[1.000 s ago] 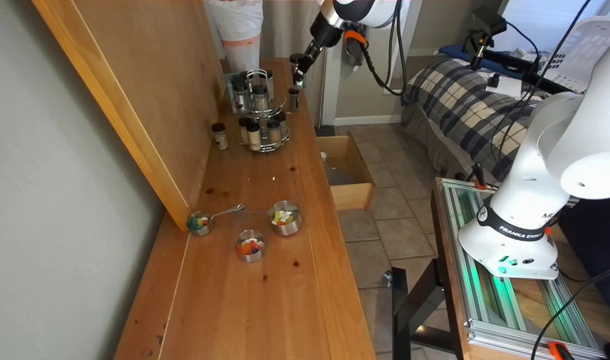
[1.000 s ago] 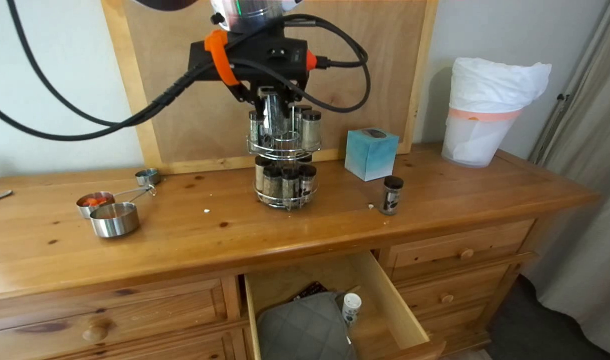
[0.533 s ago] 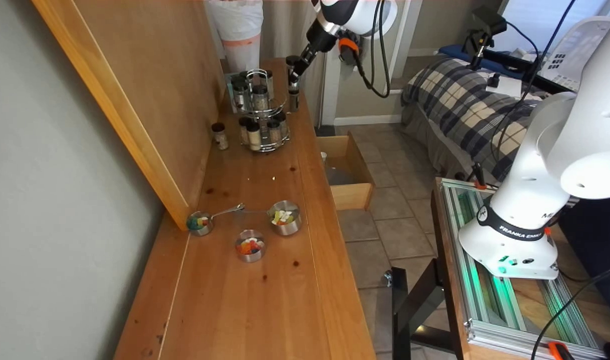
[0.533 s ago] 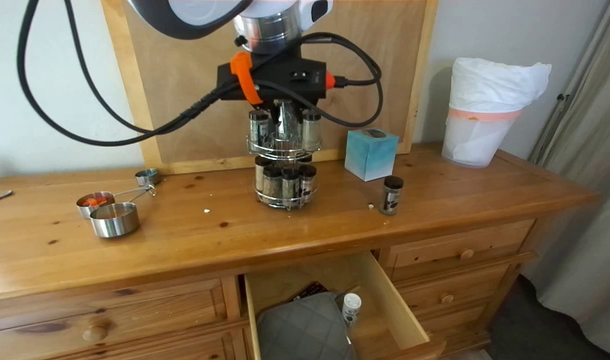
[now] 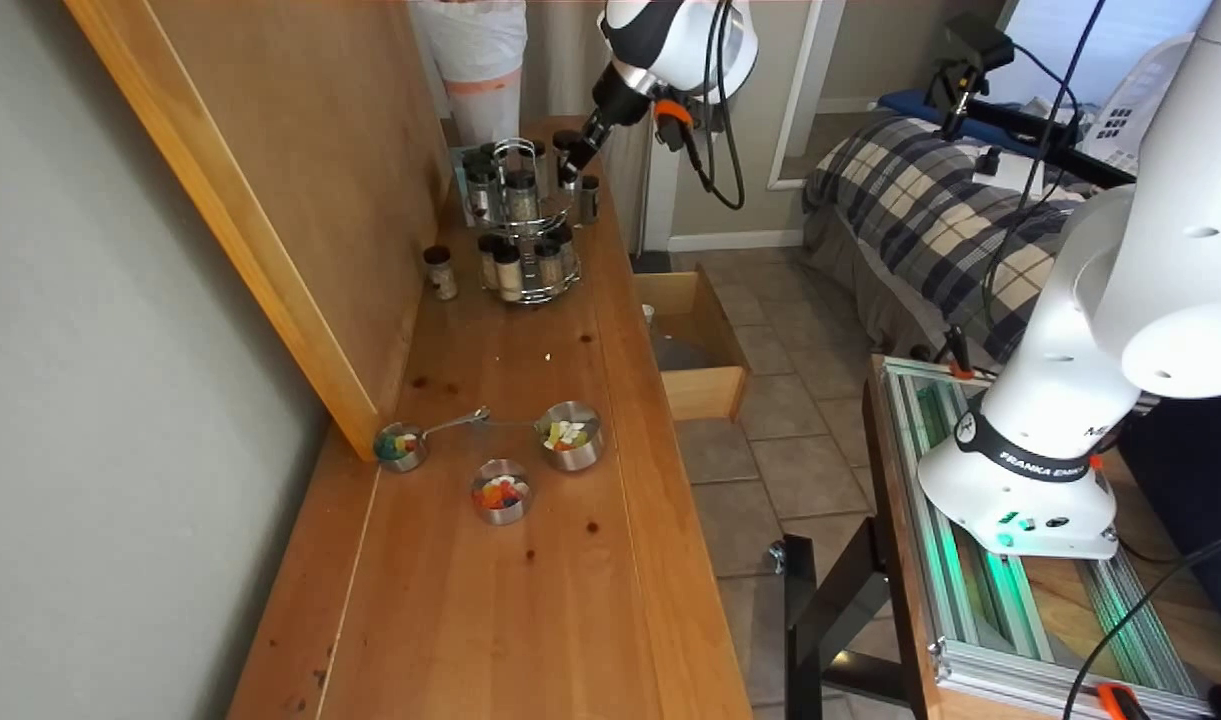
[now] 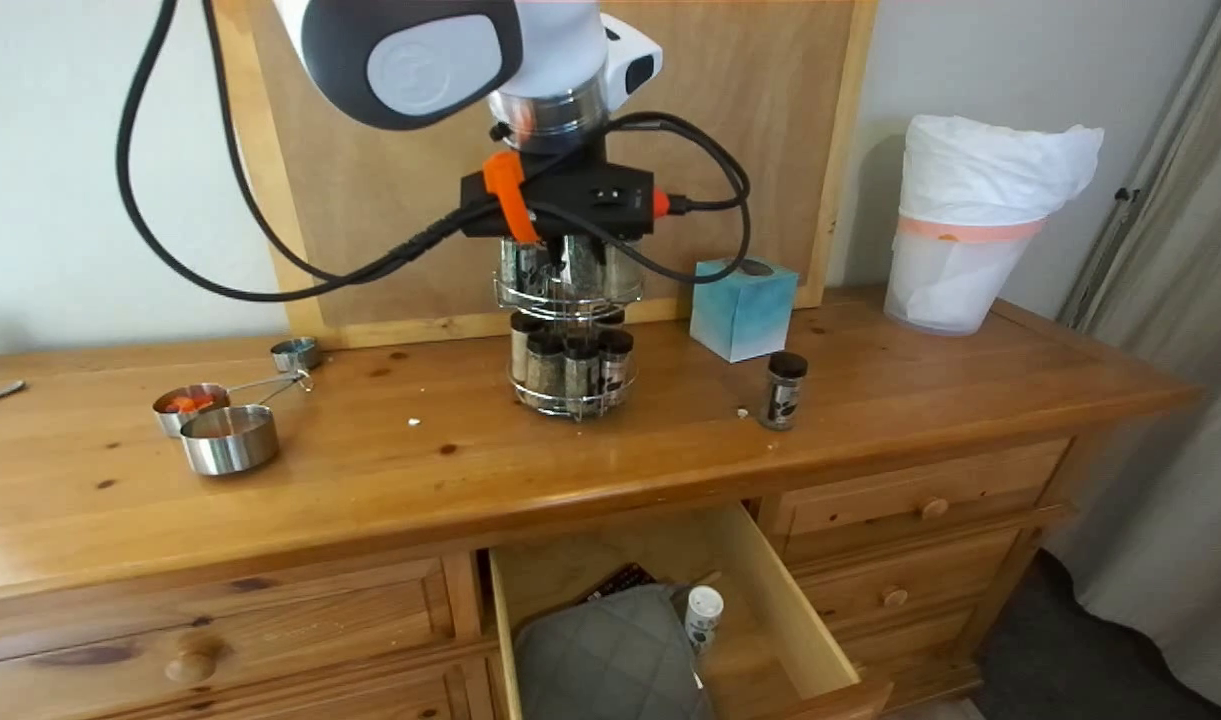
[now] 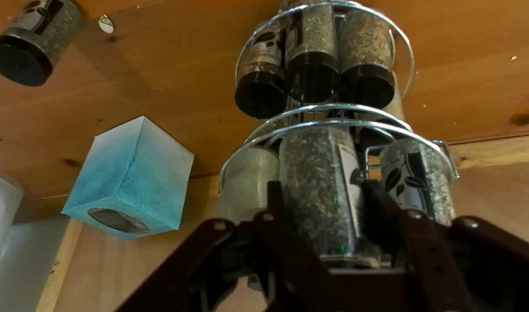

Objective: Put the left spice bottle on the spice rack

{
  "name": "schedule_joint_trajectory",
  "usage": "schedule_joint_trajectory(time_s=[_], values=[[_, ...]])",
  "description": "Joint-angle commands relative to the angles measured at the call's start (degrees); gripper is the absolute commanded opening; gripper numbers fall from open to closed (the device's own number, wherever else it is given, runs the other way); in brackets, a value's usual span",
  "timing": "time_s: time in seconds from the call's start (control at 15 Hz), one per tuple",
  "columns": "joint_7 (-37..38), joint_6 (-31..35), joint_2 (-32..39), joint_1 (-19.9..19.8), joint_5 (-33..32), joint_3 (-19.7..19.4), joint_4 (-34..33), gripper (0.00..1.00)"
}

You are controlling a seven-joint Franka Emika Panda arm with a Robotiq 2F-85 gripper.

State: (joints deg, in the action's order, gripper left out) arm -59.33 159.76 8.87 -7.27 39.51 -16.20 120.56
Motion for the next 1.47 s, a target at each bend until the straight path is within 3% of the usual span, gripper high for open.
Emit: schedule_joint_trajectory(time_s=[0.0,0.33,1.4], values=[[-3.9,1.4,3.7,-0.8,5.2,1.9,-4.0,0.23],[-6.3,2.2,5.5,-1.0,8.8,3.0,-5.9,0.23],[-3.6,-2.6,5.0,-0.5,5.3,0.7,-4.7,0.23]])
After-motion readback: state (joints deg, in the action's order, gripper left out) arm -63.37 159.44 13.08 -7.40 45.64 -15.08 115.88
